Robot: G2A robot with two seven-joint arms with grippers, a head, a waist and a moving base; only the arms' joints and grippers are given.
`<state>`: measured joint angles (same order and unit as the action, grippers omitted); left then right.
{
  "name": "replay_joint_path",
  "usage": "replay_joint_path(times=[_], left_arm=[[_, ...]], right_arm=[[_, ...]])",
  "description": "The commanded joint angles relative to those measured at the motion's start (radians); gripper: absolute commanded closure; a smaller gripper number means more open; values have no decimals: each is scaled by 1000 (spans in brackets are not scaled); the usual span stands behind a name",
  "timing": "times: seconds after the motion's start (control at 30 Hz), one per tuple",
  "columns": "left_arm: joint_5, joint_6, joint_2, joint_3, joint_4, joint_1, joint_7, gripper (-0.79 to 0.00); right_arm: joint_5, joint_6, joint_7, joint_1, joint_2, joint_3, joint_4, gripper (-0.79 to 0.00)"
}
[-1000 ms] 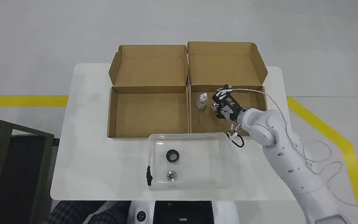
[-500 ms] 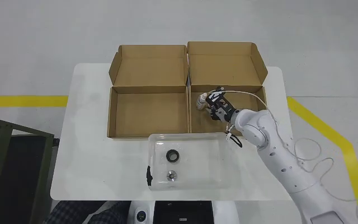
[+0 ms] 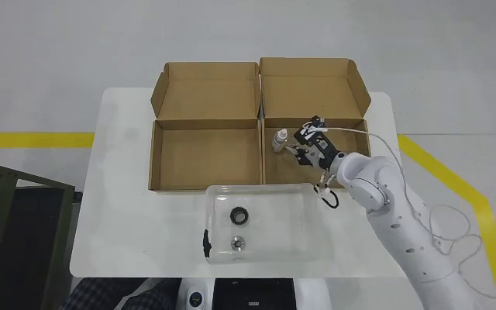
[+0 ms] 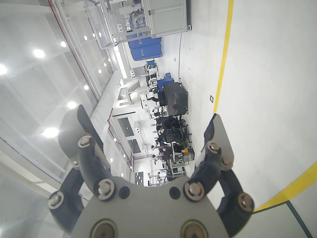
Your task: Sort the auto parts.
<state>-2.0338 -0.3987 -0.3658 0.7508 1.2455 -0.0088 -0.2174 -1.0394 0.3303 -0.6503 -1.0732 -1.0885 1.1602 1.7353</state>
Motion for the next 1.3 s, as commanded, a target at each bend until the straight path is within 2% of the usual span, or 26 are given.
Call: replay_joint_path(times=[0.0,0.3,0.7,0.93,1.27], left_arm=[[0,0,0,0,0,0,0,-785],[0,0,0,0,0,0,0,-785],[0,0,0,0,0,0,0,-785],[0,0,0,0,0,0,0,-785],[0,0,0,0,0,0,0,-785]], right_arm=[[1,8,0,-29,6,27,50,-388],[5,65,23,-154,21,84,220,-431],[-52,152,81,-272,23,-10,364,-440],[-120,230,90,-263,18,-105,374,-471],[-197,246,97,-221,4,-208,309,-511]])
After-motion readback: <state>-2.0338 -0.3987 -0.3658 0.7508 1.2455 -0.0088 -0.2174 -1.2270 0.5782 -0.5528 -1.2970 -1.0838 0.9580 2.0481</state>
